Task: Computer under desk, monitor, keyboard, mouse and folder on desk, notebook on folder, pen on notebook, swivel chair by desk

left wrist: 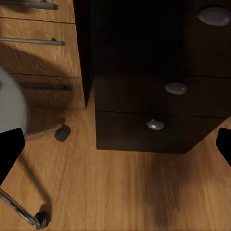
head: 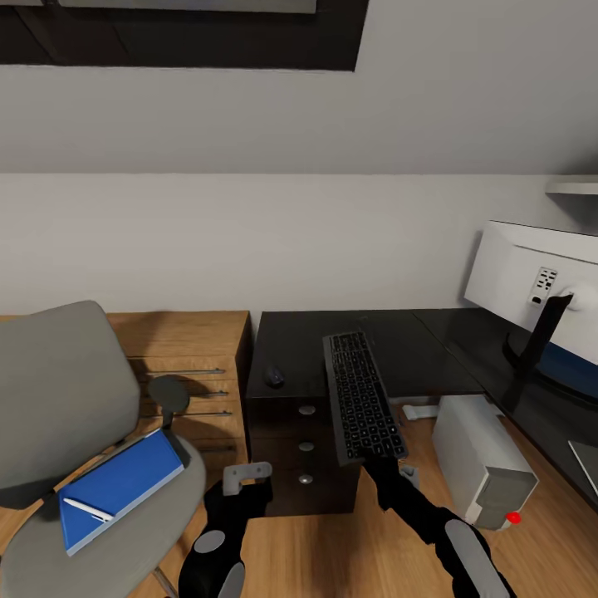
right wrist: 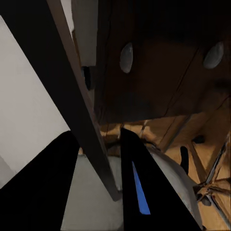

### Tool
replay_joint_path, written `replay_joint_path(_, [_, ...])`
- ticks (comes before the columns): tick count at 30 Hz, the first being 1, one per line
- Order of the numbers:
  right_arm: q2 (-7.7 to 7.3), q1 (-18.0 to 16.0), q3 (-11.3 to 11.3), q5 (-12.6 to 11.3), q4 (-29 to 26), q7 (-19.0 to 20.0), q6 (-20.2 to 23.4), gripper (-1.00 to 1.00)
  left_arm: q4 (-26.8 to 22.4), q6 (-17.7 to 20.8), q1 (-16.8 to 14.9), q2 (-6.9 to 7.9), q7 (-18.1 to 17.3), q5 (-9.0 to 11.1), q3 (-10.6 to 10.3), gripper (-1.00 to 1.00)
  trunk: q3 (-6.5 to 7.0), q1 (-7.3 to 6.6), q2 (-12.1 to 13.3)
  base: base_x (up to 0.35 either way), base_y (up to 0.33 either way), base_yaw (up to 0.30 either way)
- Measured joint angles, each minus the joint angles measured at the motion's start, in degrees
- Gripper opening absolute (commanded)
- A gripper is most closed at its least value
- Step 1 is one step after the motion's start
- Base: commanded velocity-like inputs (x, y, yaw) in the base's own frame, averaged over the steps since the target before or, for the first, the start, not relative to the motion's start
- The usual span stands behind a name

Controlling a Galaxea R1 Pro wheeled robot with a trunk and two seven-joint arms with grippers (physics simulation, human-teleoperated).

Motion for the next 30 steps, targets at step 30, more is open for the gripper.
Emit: replay_joint_path(30, [1.84, -13.47, -0.65, -24.86, 13.32, -11.32, 6.18, -1.0, -0.07, 0.0, 0.01, -0.01, 0.09, -0.02, -0.2, 1.0, 0.01, 0.0, 0.0, 0.0, 0.0, 0.0])
